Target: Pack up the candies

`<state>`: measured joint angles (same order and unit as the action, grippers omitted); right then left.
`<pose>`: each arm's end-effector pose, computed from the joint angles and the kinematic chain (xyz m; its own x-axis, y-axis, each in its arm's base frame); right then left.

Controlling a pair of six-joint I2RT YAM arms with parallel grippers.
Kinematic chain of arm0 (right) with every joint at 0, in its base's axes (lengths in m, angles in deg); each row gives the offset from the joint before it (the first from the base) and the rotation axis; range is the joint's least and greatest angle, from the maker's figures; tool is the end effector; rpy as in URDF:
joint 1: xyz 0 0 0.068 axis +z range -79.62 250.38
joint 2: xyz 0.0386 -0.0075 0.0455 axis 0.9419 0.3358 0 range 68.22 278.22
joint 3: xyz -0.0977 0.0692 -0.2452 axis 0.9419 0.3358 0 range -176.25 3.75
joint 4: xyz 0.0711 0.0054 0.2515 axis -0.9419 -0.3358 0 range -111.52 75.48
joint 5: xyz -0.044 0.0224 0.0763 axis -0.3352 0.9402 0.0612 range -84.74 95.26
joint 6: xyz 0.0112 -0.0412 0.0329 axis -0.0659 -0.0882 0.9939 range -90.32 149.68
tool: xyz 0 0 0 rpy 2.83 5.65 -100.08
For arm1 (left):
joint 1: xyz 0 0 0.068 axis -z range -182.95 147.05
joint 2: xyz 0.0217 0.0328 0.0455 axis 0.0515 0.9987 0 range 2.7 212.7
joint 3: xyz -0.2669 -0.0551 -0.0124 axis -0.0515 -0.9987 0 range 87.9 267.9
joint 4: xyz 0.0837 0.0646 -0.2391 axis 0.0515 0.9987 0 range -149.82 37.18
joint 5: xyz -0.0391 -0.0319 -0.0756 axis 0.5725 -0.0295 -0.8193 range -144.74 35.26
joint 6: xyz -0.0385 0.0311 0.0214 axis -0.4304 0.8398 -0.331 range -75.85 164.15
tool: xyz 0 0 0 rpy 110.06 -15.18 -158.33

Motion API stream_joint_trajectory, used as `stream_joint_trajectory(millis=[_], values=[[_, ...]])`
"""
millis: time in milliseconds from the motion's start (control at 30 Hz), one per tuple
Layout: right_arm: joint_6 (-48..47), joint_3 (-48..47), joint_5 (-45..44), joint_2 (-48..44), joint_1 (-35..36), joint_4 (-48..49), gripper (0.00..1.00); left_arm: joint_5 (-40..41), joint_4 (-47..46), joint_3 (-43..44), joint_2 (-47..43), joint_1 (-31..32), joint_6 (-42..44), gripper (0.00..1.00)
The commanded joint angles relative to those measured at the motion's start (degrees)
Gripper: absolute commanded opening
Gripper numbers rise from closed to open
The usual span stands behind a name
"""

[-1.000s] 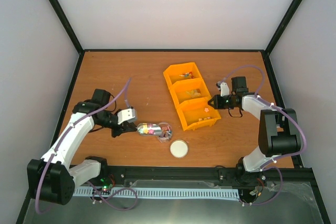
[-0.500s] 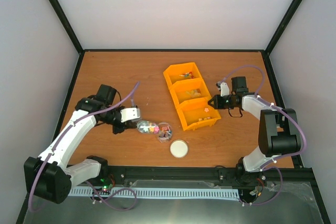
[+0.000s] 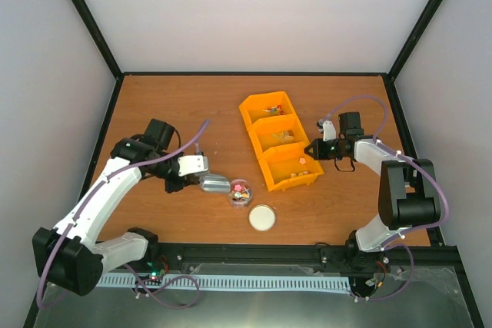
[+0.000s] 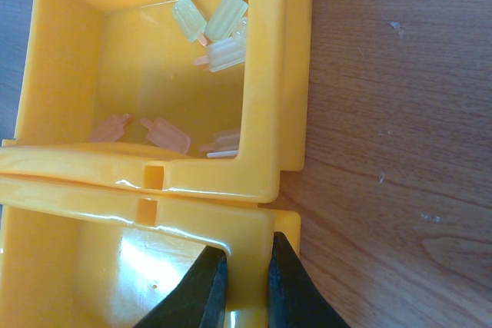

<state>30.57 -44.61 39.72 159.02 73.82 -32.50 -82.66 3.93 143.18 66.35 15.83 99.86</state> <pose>0.2943 0.0378 0.1666 -0.8731 -0.0397 -0.4860 -0.3148 0.8069 0.4997 0.1710 -0.0757 0.2734 -0.1601 0.8255 -0.5413 0.9814 0.1920 0.0026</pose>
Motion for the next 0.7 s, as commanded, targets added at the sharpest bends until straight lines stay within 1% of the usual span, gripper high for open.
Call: stream_joint_trajectory(millis=[0,67,233,400,567,667], values=[[-0.2,-0.64,0.94,-1.55,-0.35,2.47,0.03,1.83,1.8,5.23,0.47,1.27,-1.67,0.01],[0.06,-0.39,0.81,-1.72,-0.36,2.8,0.03,3.39,2.11,7.98,1.59,3.36,-3.54,0.01],[0.8,0.03,0.15,-1.89,-0.36,3.44,0.03,10.39,1.68,15.19,6.98,12.96,-10.18,0.01],[1.22,0.7,-0.38,-2.89,-0.27,4.03,0.03,15.65,3.14,25.15,16.3,20.27,-16.18,0.01],[1.31,1.14,-0.45,-3.59,-0.23,4.28,0.03,20.26,4.46,34.81,24.66,27.42,-19.42,0.01],[1.47,1.25,-0.38,-3.62,-0.27,4.48,0.03,22.2,6.93,40.69,30.46,30.16,-20.81,0.01]])
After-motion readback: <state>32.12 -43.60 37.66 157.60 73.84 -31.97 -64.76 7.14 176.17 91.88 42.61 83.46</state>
